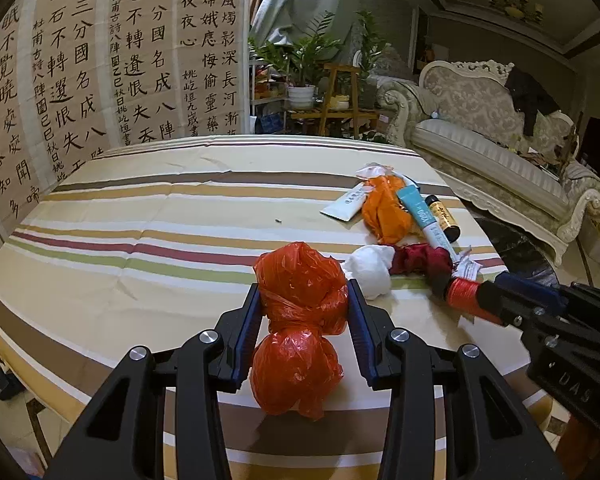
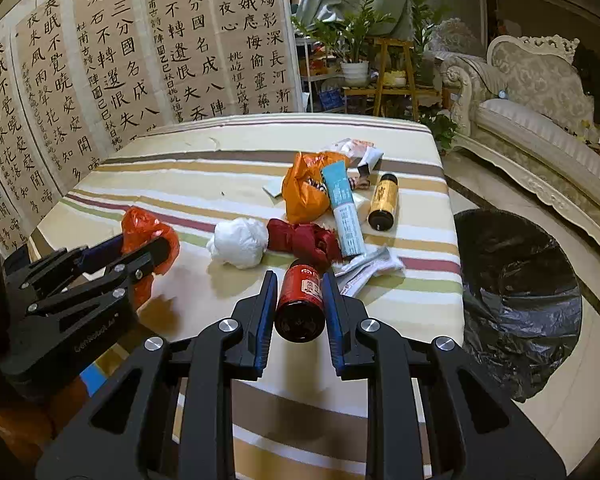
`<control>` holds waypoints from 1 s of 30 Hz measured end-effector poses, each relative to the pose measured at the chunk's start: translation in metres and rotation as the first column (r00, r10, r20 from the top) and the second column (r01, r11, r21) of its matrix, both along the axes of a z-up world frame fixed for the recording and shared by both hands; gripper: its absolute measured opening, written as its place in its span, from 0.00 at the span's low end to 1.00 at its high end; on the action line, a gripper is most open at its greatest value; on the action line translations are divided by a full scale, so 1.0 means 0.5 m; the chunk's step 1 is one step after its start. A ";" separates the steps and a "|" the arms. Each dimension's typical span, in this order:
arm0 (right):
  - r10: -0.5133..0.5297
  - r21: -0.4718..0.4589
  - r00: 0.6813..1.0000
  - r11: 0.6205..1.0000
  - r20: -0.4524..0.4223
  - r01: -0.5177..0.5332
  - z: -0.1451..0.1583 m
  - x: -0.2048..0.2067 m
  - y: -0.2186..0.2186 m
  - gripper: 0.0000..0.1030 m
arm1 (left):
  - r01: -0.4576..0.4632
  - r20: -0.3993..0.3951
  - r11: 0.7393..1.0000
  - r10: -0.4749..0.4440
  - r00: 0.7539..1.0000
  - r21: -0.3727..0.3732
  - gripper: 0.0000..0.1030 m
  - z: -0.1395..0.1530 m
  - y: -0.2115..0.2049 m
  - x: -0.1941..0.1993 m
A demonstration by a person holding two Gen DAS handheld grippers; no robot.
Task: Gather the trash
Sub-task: 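Grasp the red bottle with the right gripper while the left gripper holds the red bags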
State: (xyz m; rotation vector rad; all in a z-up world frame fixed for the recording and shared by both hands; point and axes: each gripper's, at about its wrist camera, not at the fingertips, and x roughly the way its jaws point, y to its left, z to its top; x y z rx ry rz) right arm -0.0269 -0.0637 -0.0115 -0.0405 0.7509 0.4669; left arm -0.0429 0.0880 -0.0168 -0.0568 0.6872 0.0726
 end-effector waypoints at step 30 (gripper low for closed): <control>0.022 -0.051 1.000 0.998 -0.018 -0.023 -0.041 0.002 0.029 0.23 | -0.036 -0.019 0.999 0.036 0.999 -0.011 0.41 -0.015 0.020 0.005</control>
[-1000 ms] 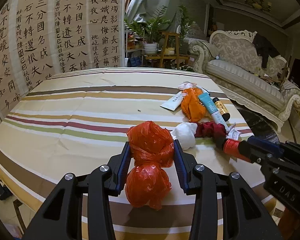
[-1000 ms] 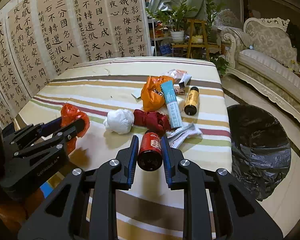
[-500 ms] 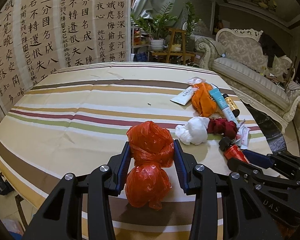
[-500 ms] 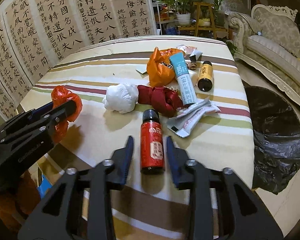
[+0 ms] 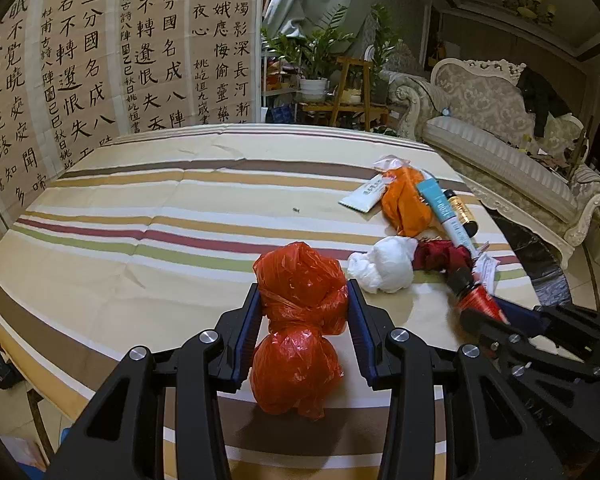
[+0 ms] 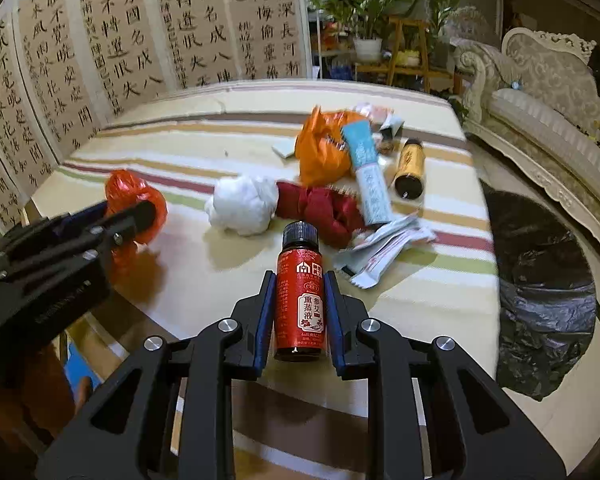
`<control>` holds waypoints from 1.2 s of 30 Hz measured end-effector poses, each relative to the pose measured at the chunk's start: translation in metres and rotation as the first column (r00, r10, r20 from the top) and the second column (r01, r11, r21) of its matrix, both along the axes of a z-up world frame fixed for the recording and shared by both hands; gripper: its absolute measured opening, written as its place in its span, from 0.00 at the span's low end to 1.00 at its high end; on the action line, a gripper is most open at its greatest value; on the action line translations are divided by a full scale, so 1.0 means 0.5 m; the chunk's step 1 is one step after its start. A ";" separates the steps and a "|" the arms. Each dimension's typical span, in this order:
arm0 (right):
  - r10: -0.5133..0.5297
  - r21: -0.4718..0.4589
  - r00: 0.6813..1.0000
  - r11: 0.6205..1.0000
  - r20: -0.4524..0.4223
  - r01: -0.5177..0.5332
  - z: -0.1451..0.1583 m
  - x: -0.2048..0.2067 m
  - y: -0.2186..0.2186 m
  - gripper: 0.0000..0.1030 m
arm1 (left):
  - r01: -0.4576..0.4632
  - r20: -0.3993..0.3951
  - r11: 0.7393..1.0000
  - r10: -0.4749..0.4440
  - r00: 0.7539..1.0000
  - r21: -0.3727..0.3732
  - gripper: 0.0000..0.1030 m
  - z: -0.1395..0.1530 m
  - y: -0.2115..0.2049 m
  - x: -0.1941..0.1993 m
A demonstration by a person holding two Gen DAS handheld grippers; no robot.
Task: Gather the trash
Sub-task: 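Grasp the red bottle with the right gripper while the left gripper holds the red bags, then carry both items over the black bin and open both grippers to drop them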
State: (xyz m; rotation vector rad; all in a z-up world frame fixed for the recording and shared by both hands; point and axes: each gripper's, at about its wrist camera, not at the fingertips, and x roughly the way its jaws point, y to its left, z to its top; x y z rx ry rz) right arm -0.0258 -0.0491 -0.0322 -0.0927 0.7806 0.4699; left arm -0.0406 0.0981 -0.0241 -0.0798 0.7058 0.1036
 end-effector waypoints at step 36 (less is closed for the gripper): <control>-0.494 0.064 0.858 0.869 0.137 0.490 -0.002 0.175 -0.432 0.23 | 0.348 -0.002 0.936 -0.348 0.937 0.057 0.41 0.015 -0.414 0.238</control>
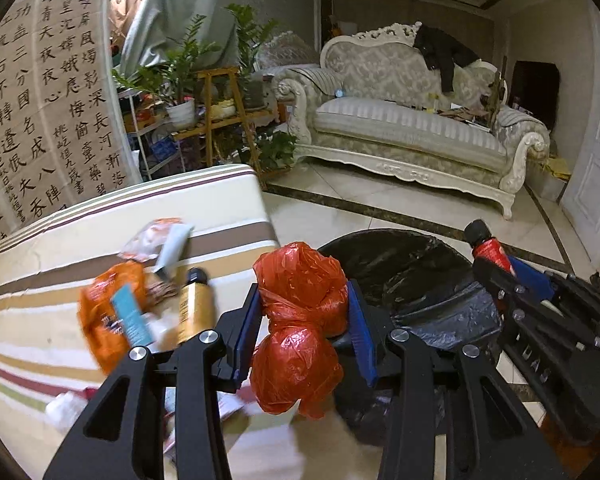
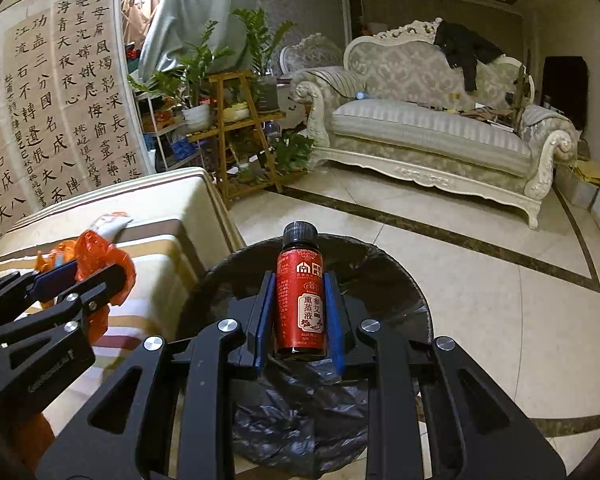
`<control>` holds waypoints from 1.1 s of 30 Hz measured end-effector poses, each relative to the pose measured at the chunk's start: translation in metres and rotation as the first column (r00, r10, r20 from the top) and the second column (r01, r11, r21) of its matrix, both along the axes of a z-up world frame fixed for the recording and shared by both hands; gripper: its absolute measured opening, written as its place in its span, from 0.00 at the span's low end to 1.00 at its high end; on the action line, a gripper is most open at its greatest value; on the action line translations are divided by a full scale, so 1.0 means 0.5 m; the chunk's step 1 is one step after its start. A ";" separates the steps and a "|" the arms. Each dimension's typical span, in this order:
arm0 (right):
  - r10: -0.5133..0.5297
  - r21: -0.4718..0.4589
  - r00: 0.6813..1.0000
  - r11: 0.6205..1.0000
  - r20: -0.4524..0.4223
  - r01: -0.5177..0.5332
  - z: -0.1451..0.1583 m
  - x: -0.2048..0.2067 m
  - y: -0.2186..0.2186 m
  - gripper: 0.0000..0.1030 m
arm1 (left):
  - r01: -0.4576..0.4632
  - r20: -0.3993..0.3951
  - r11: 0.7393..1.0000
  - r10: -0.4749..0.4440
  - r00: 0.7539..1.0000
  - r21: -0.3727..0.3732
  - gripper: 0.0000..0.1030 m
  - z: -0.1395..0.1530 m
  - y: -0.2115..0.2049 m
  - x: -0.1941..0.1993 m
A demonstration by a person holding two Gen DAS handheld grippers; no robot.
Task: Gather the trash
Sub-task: 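Carry both items over the black bin and open both grippers to drop them, then grasp the white tissue bundle with the left gripper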
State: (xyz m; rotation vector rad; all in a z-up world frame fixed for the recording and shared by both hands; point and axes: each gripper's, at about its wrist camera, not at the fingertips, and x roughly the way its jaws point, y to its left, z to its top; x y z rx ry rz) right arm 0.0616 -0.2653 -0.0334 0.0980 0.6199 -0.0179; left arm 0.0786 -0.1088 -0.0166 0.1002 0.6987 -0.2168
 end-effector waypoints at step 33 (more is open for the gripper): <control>-0.024 0.064 0.999 0.998 -0.022 0.025 0.002 -0.027 0.018 0.70 | -0.103 0.016 0.994 0.103 0.995 0.034 0.77 0.019 0.073 -0.012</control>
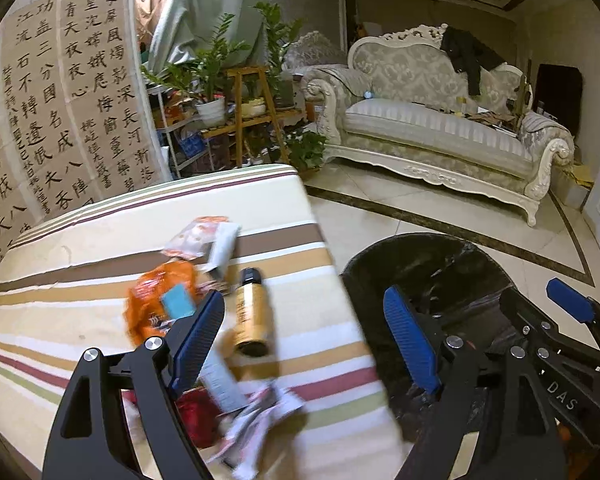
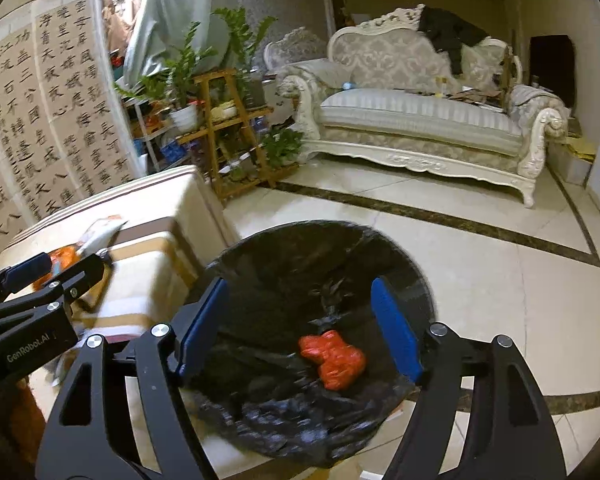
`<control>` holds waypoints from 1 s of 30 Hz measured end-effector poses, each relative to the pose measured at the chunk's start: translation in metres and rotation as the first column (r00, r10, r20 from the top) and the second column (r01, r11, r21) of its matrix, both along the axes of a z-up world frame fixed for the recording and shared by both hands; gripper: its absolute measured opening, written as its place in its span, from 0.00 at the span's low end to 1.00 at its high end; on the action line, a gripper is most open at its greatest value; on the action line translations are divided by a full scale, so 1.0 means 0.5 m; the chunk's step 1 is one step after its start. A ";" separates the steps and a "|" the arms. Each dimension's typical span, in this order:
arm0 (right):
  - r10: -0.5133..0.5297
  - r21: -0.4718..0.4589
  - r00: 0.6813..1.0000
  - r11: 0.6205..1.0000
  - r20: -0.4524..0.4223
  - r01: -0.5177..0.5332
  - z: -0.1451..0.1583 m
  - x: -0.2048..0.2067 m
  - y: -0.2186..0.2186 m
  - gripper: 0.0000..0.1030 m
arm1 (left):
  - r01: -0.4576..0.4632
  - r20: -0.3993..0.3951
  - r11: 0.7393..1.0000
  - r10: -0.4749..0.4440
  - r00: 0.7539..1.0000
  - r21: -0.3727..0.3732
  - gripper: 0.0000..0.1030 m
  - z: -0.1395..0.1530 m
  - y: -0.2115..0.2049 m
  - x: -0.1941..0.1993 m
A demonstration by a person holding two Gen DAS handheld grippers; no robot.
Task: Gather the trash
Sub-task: 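Grasp the white tissue bundle with the left gripper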
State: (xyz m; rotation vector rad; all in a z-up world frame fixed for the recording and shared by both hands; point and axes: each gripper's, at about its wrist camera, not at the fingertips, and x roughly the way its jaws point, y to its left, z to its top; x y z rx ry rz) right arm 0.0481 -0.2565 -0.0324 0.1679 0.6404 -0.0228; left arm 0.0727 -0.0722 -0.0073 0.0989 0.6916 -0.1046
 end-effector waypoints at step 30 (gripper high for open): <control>0.257 -0.030 0.965 0.965 -0.047 -0.259 0.012 -0.046 0.241 0.69 | -0.149 -0.102 0.988 0.152 0.983 0.031 0.56 -0.063 0.247 -0.090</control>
